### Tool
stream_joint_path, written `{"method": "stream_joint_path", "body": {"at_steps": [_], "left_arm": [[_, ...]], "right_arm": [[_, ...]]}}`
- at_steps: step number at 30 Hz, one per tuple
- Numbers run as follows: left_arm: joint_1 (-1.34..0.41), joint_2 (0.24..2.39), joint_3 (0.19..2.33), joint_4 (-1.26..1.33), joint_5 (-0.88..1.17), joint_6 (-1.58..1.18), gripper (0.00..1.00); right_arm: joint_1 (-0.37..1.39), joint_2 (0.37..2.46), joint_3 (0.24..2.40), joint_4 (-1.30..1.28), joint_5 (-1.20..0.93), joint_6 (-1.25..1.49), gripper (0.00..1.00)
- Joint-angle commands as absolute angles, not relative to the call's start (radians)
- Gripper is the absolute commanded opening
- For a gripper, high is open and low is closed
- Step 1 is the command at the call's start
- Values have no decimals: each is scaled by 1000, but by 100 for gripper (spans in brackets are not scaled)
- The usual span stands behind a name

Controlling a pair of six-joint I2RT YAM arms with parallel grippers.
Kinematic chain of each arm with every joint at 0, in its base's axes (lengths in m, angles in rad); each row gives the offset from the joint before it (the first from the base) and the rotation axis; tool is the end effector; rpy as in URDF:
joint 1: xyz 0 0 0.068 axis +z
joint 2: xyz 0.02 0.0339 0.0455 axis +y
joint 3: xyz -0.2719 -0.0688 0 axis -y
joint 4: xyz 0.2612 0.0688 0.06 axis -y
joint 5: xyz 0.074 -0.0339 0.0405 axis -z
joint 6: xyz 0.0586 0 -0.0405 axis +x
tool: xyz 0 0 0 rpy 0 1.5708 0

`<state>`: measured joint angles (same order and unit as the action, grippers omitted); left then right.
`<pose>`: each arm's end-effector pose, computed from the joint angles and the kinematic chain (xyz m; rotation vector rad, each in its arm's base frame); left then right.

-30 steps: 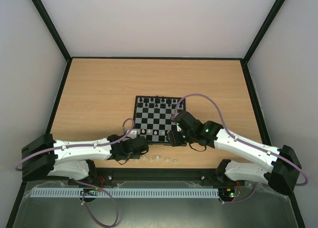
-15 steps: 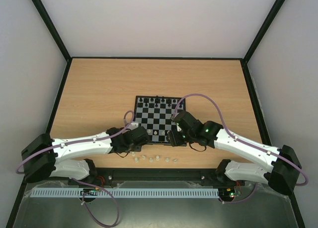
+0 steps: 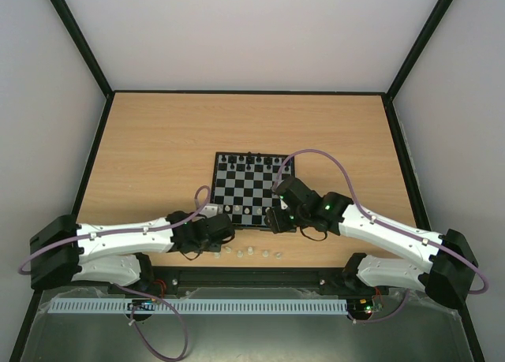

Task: Set up the chess pieces on the board
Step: Pick up the chess piece at the center of the board.

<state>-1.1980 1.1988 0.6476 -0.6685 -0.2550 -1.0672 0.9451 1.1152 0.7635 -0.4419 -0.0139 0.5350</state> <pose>0.0939 -0.1996 0.1584 0.1173 2.7477 -0.2921 0.1512 0.2106 0.2295 -0.5133 2.4335 0.6994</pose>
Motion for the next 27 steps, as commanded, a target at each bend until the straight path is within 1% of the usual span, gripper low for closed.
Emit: {"method": "stream_joint_path", "body": {"at_steps": [1,7,9,22,25,27], "left_arm": [[-1210,1221,630,-687,-270,-1110,41],[-1210,1246,616,-664,-277,-1111,42],[-1210,1256,615,-655,-275,-1109,40],[-1210,1281,604,-635,-257,-1104,20],[-1210,1279,603,-637,-255,-1105,14],[-1210,1277,604,-640,-255,-1105,7]], "right_arm": [[956,1127,754,-453,-6,533,55],[961,1127,753,-452,-5,532,55],[963,1127,754,-452,-4,532,55],[972,1120,752,-452,0,535,55],[976,1118,753,-452,1,535,55],[977,1118,752,-451,3,535,55]]}}
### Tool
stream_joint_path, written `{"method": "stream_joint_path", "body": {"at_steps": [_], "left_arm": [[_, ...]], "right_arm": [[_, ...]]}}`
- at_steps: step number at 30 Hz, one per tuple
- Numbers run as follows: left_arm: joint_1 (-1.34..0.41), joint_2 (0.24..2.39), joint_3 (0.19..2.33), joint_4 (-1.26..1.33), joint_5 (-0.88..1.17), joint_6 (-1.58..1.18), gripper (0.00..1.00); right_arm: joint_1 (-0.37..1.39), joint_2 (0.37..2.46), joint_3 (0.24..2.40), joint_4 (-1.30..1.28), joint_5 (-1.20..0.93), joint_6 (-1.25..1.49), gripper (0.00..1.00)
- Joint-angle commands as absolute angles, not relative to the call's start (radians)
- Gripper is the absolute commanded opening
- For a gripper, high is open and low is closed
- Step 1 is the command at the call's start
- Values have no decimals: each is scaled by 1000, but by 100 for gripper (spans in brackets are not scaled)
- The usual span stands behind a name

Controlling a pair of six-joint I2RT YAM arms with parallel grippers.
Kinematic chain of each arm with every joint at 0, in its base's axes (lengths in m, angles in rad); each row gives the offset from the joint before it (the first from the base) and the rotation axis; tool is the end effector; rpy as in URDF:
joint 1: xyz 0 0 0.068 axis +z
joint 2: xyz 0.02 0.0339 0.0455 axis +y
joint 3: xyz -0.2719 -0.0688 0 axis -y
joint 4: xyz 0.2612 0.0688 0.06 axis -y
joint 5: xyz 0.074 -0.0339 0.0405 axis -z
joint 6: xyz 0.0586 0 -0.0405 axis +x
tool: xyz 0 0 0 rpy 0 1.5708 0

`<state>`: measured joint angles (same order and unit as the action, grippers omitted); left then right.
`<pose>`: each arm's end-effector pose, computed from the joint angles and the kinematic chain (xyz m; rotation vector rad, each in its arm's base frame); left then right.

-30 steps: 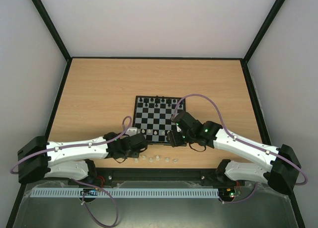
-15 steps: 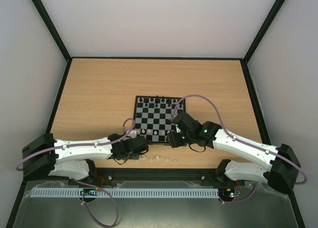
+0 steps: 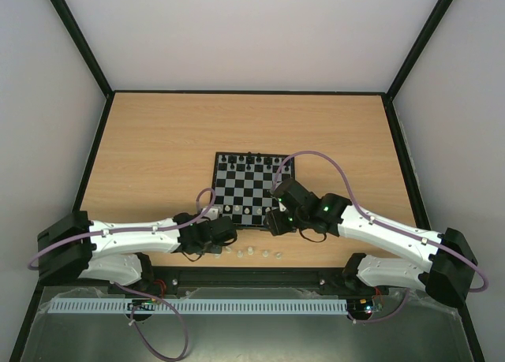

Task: Set up the chess pieces on the board
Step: Pick up the chess piece at the center of the board, then place the chess piece on the chessboard.

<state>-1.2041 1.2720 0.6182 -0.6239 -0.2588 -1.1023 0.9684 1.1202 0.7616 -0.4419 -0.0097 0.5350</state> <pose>0.0934 -0.2014 0.1370 0.0881 2.7782 -0.2283 0.1466 0.2142 0.2276 -0.5414 2.4363 0.6997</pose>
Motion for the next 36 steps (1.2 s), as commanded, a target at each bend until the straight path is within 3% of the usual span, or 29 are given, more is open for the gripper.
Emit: {"method": "stream_joint_path", "body": {"at_steps": [1,13,36], "left_arm": [[-1210,1275,606,-643,-256,-1105,5],[-1138,1276,765,-741,-324,-988,5],[-980,1436,833,-574,-290,-799,6]], "right_arm": [[979,1120,752,-452,2,535,55],[987,1117,753,-455,12,540,55],[988,1121,753,-456,18,540,55]]}}
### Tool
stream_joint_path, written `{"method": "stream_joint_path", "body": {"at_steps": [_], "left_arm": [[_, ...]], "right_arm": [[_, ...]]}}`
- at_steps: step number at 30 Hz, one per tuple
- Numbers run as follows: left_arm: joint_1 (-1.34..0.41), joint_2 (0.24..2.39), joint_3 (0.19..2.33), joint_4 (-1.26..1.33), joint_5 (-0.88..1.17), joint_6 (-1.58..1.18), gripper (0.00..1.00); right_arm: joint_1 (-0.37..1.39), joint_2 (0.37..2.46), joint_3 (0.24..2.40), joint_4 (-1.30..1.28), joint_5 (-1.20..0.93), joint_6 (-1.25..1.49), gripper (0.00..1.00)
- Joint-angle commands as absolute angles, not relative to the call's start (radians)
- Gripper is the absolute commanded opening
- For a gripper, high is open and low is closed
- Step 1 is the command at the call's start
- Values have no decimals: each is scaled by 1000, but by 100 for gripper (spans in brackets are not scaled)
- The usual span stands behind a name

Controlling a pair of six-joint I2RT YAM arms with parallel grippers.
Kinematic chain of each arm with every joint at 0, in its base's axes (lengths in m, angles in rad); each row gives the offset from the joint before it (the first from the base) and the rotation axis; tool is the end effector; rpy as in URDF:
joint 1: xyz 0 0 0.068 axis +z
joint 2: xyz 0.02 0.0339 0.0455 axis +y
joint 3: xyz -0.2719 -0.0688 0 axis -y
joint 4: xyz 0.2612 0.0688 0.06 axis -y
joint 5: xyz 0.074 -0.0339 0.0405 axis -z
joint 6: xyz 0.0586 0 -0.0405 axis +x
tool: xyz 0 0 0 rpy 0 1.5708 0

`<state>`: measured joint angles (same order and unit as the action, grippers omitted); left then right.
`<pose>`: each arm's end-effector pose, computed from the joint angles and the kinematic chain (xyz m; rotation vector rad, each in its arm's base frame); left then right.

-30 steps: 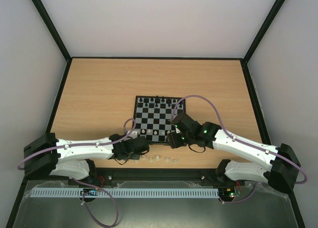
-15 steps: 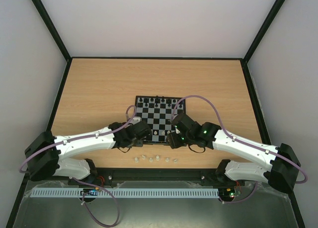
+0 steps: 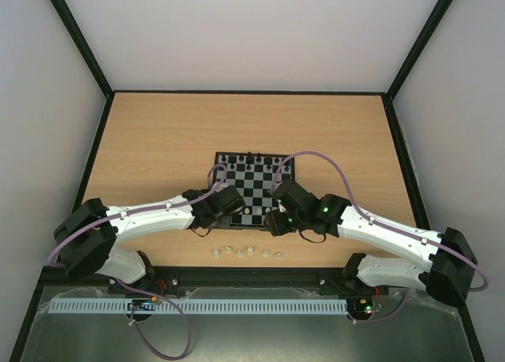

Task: Set up the chess pieces on the board
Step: Place the chess piece on the chessboard.

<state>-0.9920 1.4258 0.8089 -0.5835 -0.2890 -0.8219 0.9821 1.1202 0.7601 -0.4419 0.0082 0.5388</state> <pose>0.1647 -0.2216 0.1590 0.1551 2.6813 -0.1554 0.1444 0.2154 0.2271 -0.5440 2.4327 0.6876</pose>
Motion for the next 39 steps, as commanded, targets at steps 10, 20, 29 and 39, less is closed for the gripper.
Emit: {"method": "stream_joint_path", "body": {"at_steps": [10,20,29,39], "left_arm": [[-968,1458,835,-552,-290,-787,6],[-953,1468,832,-548,-298,-775,8],[-951,1456,833,-557,-292,-775,23],[-953,1402,855,-583,-309,-774,31]], "right_arm": [[990,1123,752,-452,14,538,55],[993,1126,751,-452,15,539,55],[993,1135,752,-451,15,538,55],[995,1140,753,-456,29,543,55]]}}
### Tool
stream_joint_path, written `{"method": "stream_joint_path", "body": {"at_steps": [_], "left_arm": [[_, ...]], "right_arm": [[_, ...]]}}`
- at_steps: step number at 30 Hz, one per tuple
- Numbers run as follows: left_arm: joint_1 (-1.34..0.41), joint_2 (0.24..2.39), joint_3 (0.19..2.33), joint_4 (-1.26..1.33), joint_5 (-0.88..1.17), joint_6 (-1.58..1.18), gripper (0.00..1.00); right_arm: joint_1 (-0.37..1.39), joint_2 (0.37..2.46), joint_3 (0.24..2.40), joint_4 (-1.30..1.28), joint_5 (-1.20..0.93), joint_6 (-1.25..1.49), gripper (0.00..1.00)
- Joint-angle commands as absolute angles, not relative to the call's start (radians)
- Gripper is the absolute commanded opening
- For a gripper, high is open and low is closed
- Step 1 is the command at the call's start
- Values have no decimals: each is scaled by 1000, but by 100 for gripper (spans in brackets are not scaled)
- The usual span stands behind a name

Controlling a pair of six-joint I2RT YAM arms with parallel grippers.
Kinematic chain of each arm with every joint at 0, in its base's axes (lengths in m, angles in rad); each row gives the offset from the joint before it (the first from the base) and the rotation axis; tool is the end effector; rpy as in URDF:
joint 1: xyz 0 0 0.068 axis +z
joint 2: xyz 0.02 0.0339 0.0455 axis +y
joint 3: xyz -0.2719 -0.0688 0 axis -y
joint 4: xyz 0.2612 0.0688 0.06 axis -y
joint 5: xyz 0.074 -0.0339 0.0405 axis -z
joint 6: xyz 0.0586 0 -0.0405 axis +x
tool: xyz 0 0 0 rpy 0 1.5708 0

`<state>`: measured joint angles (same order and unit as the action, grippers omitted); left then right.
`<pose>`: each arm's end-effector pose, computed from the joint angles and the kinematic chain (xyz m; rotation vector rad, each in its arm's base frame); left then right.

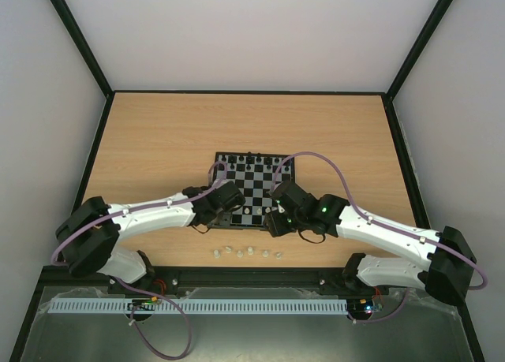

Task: Set up the chess pieces on the board
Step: Place the chess piece on the chessboard.

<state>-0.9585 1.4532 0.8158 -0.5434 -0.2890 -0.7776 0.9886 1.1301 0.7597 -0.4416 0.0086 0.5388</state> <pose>0.1764 -0.2222 0.1559 0.1647 2.6645 -0.1512 0.1436 0.2173 0.2246 -0.5540 2.4408 0.6824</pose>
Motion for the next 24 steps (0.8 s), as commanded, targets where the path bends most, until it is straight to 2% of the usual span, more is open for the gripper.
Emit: {"method": "stream_joint_path", "body": {"at_steps": [1,3,7,10,12,17,19,24], "left_arm": [[-957,1383,861,-589,-313,-772,33],[-972,1335,874,-605,-331,-770,39],[-1012,1202,865,-599,-350,-745,48],[-1030,1099,829,-581,-338,-731,53],[-1032,1032,804,-574,-326,-729,58],[-1033,909,763,-571,-272,-715,83],[-1035,866,751,-579,-264,-713,97],[-1058,802,733,-559,-234,-723,99]], "right_arm": [[995,1139,755,-459,38,547,56],[995,1131,757,-464,61,556,56],[994,1105,758,-479,115,583,65],[995,1080,753,-482,140,607,78],[994,1061,741,-474,145,617,98],[994,1038,781,-515,112,630,99],[995,1051,799,-542,100,644,99],[994,1083,787,-521,-24,673,99]]}}
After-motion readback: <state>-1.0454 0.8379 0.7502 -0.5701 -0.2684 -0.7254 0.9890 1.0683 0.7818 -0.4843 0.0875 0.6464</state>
